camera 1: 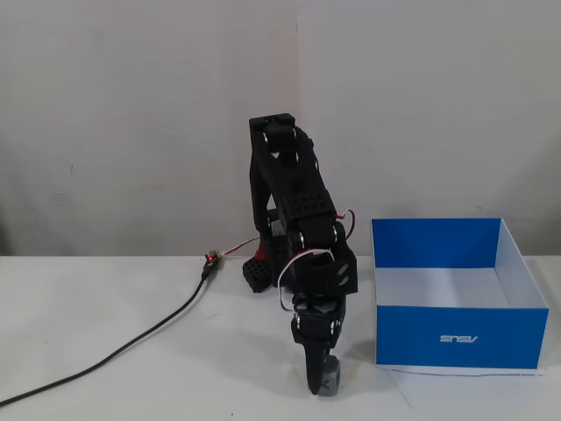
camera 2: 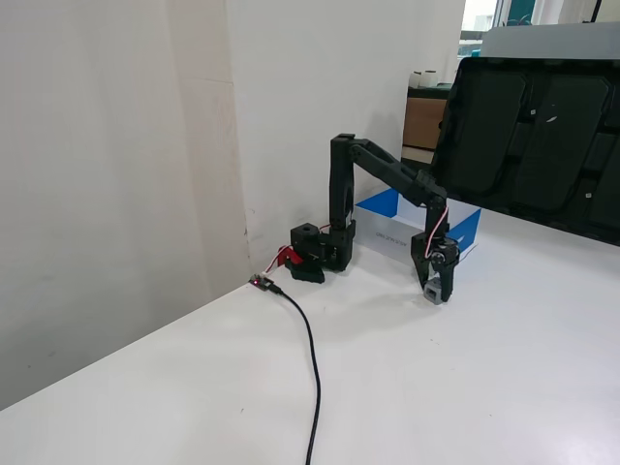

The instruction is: Pick the gray block and keep it in the box.

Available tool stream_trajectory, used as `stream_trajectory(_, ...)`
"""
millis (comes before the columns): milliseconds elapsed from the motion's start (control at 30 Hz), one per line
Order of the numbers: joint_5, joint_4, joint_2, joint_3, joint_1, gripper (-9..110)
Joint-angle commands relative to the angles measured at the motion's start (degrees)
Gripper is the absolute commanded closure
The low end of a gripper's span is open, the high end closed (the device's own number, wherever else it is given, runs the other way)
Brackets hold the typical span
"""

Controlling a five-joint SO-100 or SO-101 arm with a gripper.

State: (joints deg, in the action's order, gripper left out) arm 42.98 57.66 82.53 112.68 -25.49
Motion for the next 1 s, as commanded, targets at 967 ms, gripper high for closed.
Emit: stream_trajectory(967,-7.6,25.6,32.6,-26.1,-26.5,93)
